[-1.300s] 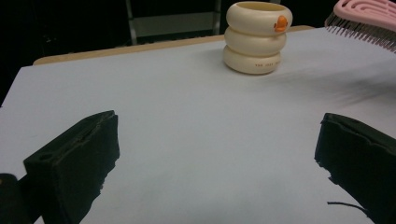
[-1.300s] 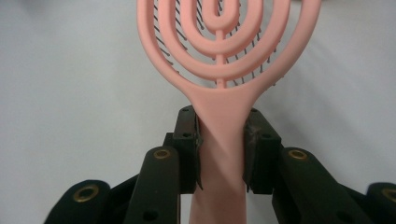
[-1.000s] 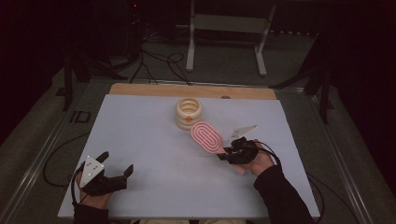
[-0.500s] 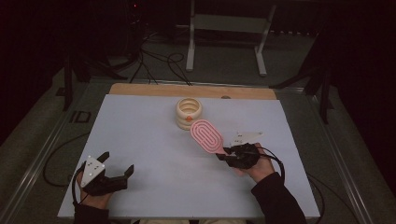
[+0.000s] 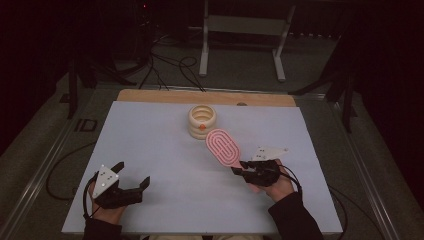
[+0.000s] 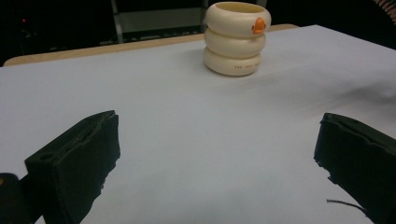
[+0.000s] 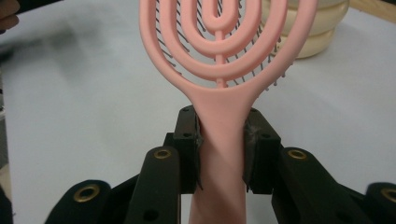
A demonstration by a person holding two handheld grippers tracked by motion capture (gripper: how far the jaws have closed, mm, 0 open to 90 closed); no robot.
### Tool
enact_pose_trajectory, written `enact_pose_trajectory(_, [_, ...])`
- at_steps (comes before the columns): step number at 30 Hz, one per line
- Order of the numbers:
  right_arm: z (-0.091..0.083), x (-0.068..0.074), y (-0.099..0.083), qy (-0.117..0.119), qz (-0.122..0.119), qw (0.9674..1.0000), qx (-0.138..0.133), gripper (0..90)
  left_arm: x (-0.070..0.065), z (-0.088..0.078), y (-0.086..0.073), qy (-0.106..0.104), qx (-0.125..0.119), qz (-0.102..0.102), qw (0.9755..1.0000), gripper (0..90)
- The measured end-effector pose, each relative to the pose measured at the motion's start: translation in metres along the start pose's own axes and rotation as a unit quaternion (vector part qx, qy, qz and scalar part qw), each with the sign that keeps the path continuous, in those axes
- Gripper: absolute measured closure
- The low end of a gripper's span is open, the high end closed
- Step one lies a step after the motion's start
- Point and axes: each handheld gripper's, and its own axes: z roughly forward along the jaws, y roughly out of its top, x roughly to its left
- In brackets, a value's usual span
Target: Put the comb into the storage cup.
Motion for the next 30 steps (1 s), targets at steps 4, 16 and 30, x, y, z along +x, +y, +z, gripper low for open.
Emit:
enact_pose_trajectory(4, [-0.003,0.001,0.0,0.0,-0.001,1.0,-0.01,70.7,-0.003,0.002,0.006,-0.015,-0.004,-0.014,0.9998,1.0])
enact_pose_trajectory(16, [-0.003,0.01,0.006,0.0,-0.001,0.9995,-0.032,70.8,-0.019,0.017,0.034,-0.053,-0.008,-0.007,0.9985,0.1])
enact_pose_trajectory(30, [0.001,0.016,0.009,-0.001,0.007,0.9989,-0.047,70.9,-0.052,0.045,0.067,-0.113,-0.001,0.019,0.9934,0.1])
